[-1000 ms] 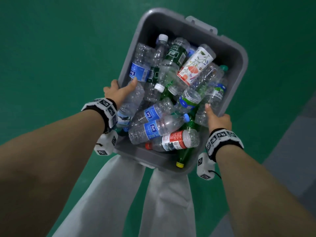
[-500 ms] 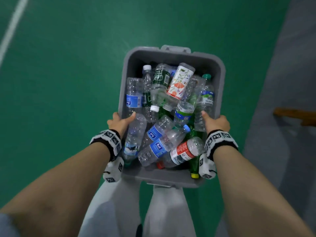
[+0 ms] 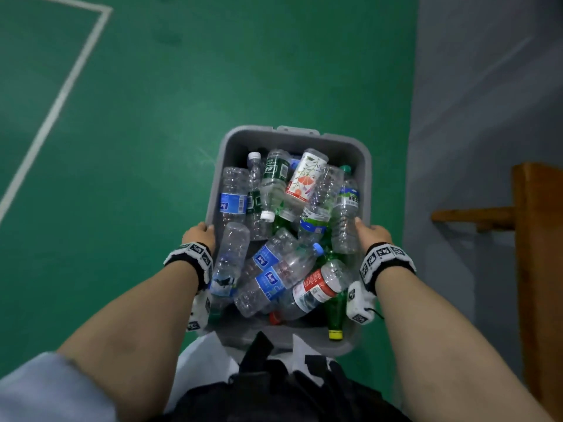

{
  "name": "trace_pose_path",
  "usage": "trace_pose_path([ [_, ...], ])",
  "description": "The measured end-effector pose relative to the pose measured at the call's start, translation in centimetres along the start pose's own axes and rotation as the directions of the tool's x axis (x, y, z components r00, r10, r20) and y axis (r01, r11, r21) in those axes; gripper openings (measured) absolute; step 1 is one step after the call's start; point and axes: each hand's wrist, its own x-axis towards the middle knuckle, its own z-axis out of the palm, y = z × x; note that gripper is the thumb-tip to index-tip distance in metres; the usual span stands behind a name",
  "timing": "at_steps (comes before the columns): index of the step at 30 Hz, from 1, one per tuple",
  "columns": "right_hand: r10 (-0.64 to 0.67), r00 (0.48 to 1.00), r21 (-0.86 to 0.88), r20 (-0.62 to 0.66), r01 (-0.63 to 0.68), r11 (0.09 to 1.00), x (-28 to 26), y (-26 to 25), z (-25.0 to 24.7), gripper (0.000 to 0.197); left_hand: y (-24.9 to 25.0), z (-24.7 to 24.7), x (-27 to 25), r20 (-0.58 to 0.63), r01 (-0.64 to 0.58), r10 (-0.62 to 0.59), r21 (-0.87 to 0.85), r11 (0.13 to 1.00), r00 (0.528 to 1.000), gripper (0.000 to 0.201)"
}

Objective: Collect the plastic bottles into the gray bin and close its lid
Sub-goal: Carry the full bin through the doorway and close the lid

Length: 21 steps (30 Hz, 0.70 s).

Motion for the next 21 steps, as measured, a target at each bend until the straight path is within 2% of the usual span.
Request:
trace_pose_path([
  [6,-0.060,0.998,0.070,-0.030,0.062,0.996,2.3,-1.1,-5.4,0.039,6.0,1.5,-1.5,-0.060,0.042,-0.036,0.101,0.994,0.998,0.033],
  [10,-0.060,0.995,0.103,-0.078,0.068,0.992,5.1,-1.7,-8.0,0.032,10.6,2.7,-1.8,-0.088,-0.020,0.030,0.107,0.994,0.996,0.033],
  [14,-0.031,0.994,0.076,-0.103,0.039,0.996,7.8,-2.8,-9.9,0.029,15.2,3.3,-0.9,-0.079,-0.052,0.063,0.131,0.990,0.995,0.032],
  [17,-0.009,0.993,0.037,-0.118,0.014,0.999,9.7,-4.6,-11.5,0.036,18.6,3.7,0.1,-0.066,-0.066,0.077,0.153,0.986,0.995,0.031],
  [21,0.029,0.992,0.023,-0.120,-0.027,0.999,12.5,-7.9,-13.2,0.036,24.1,3.1,3.3,-0.024,-0.100,0.108,0.210,0.973,0.994,0.031],
])
